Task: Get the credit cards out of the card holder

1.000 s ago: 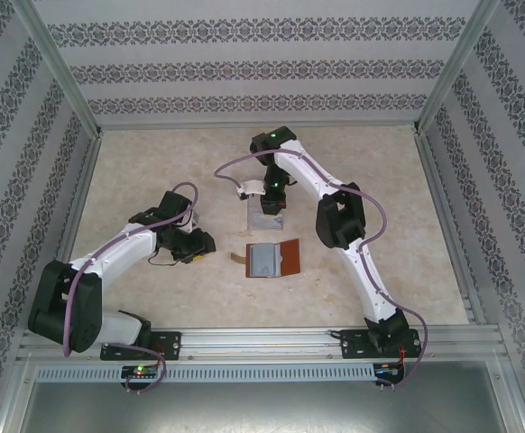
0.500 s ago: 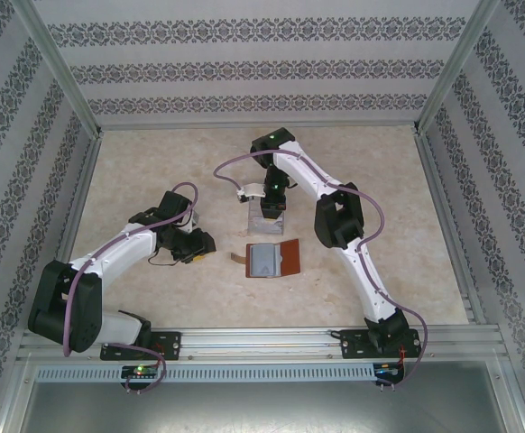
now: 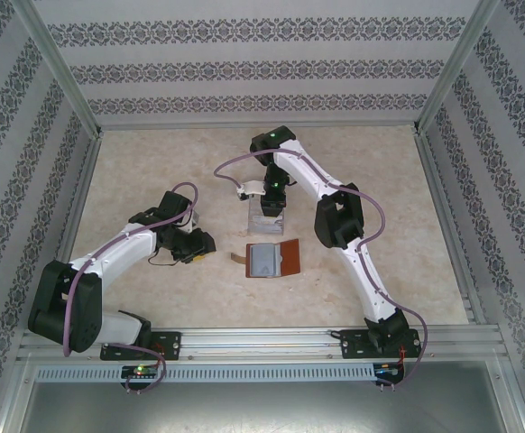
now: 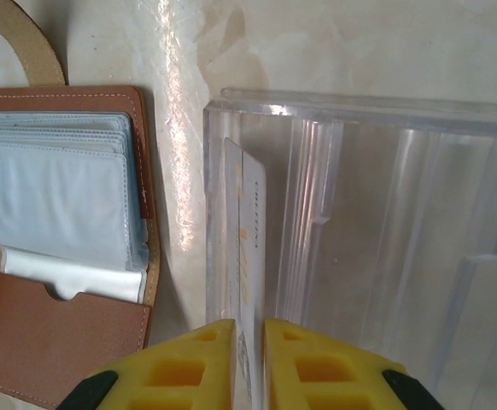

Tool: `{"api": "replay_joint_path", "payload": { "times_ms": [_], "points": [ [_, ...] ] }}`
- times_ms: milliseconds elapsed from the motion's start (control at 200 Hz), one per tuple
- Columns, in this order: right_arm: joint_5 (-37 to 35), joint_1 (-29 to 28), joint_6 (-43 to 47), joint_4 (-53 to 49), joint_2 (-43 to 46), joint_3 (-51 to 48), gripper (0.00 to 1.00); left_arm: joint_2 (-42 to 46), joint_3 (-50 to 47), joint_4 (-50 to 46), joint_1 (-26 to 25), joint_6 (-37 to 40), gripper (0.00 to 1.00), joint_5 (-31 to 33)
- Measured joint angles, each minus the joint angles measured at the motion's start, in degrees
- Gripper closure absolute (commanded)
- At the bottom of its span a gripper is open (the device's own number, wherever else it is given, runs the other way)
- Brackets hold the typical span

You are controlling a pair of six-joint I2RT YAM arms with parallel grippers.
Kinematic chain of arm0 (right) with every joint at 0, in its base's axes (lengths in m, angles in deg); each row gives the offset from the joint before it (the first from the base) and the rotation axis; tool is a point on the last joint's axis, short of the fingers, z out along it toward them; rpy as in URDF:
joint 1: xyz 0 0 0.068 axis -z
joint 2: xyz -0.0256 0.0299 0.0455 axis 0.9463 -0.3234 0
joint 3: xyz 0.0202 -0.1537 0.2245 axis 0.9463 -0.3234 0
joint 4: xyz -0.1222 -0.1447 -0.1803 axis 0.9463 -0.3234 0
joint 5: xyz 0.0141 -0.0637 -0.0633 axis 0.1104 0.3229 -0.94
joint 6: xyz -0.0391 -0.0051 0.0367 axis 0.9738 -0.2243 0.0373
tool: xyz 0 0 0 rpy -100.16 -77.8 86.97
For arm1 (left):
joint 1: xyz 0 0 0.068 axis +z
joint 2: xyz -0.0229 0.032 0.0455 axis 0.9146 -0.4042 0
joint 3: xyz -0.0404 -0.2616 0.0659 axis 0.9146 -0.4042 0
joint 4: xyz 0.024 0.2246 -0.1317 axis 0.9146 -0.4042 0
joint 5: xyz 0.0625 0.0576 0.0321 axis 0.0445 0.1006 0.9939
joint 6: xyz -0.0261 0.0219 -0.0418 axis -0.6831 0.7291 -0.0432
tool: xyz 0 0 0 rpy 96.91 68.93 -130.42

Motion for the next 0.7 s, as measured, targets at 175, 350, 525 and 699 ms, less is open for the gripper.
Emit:
{"api": "replay_joint_path", "payload": {
  "times_ms": [175, 350, 525, 699],
  "points": [
    [0.0, 0.0, -0.09, 0.42, 1.29, 0.0, 0.83, 0.0, 1.01, 0.02, 0.0, 0.0, 0.64, -0.9],
    [0.02, 0.0, -0.66, 2.38, 4.57, -2.36, 0.84, -0.46, 2.89, 0.07, -0.02, 0.0, 0.64, -2.08],
    [0.26, -0.04, -3.39, 7.72, 10.38, -11.5, 0.84, -2.25, 4.37, 1.09, -0.2, -0.02, 0.65, -3.3],
    [0.79, -0.15, -8.74, 16.61, 16.74, -23.3, 0.84, -5.14, 5.73, 2.36, -2.32, -0.24, 0.65, -4.11]
  ]
}}
